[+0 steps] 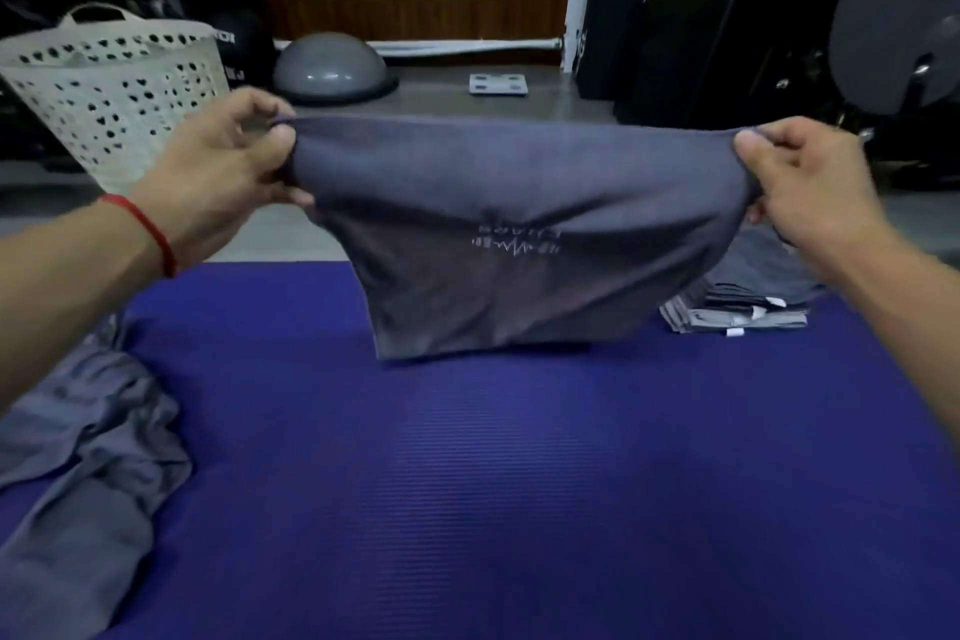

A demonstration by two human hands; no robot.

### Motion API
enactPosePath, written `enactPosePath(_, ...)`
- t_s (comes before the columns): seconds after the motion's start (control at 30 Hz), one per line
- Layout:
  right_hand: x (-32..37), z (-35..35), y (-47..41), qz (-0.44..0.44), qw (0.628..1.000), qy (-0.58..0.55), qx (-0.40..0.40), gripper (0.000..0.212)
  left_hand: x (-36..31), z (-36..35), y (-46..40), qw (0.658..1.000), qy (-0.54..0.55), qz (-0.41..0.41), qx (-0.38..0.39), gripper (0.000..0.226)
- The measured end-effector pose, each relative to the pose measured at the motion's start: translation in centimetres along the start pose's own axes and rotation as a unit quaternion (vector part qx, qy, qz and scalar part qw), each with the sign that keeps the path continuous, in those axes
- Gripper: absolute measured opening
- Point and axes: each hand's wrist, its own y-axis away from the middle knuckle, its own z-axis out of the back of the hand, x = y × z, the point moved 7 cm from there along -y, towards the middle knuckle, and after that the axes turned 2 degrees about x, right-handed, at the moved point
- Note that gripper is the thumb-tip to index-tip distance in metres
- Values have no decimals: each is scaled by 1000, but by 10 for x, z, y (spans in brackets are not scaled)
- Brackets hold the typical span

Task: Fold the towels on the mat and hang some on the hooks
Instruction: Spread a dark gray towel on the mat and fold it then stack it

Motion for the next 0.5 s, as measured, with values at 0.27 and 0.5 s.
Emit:
enactPosePath(0.27, -164, -61, 186, -205, 939, 42, 272, 20, 213, -16, 198, 951, 19, 292, 100, 13)
enactPosePath(0.5, -219, -46, 301, -264, 830, 94, 482, 12, 279, -16, 309, 879, -276, 242, 305, 22)
